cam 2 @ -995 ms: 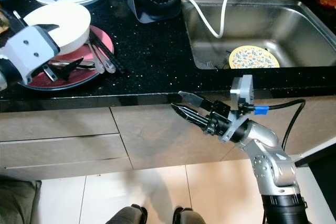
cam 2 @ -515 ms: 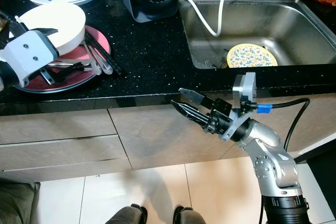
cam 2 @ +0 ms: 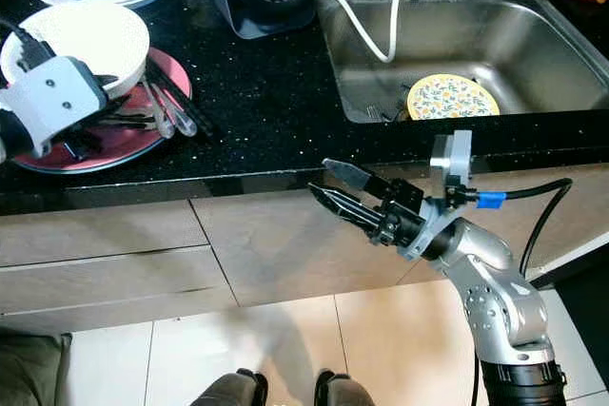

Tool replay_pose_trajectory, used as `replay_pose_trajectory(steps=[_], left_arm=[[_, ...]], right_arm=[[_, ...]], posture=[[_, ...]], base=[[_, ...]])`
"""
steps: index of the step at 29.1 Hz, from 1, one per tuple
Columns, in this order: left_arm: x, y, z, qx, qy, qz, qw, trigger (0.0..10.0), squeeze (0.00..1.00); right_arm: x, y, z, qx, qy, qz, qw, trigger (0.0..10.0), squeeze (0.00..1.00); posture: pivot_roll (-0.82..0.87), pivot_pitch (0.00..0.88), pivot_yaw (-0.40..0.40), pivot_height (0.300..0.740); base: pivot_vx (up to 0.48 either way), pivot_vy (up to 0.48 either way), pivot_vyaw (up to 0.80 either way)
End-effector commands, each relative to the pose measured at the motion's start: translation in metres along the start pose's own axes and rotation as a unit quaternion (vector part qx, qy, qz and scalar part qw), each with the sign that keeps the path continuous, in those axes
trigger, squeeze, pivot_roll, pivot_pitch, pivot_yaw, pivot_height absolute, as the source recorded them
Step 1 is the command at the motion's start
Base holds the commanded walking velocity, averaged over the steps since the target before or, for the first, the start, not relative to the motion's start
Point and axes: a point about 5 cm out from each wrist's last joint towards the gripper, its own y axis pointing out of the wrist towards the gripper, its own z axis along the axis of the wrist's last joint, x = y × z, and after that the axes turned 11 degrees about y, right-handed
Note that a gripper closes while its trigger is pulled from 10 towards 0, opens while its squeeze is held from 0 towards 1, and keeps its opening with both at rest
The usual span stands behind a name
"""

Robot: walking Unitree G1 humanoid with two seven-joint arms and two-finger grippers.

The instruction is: Kitchen organization

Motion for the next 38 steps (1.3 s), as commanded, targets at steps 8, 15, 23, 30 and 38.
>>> replay_pose_trajectory(steps=[8,15,23,30,38], left_arm=[[-0.009,-0.001,0.002,0.0,0.008,0.011,1.0,0.0,0.0],[-0.032,-0.002,0.025,0.056,0.005,0.072,0.996,0.0,0.0],[-0.056,-0.01,0.073,0.229,-0.096,0.122,0.961,0.0,0.0],[-0.043,-0.007,0.088,0.299,-0.148,0.067,0.94,0.0,0.0],[0.005,0.011,0.107,0.324,-0.149,-0.052,0.933,0.0,0.0]], right_arm=[[-0.003,0.0,0.003,0.0,-0.002,0.006,1.0,10.0,0.0],[-0.003,0.003,0.004,0.02,0.004,0.015,1.0,10.0,0.0],[-0.001,0.015,0.004,0.045,0.01,0.019,0.999,10.0,0.0],[0.01,0.023,0.01,0.082,0.0,-0.023,0.996,10.0,0.0],[0.014,0.033,0.014,0.092,-0.012,-0.04,0.995,10.0,0.0]], posture=[[0.13,0.187,-0.03,0.74],[0.14,0.172,-0.036,0.74],[0.14,0.146,-0.036,0.74],[0.13,0.129,-0.03,0.74],[0.13,0.123,-0.03,0.74]], base=[[0.0,0.0,0.0],[0.0,0.0,0.0],[0.0,0.0,0.0],[0.0,0.0,0.0],[0.0,0.0,0.0]])
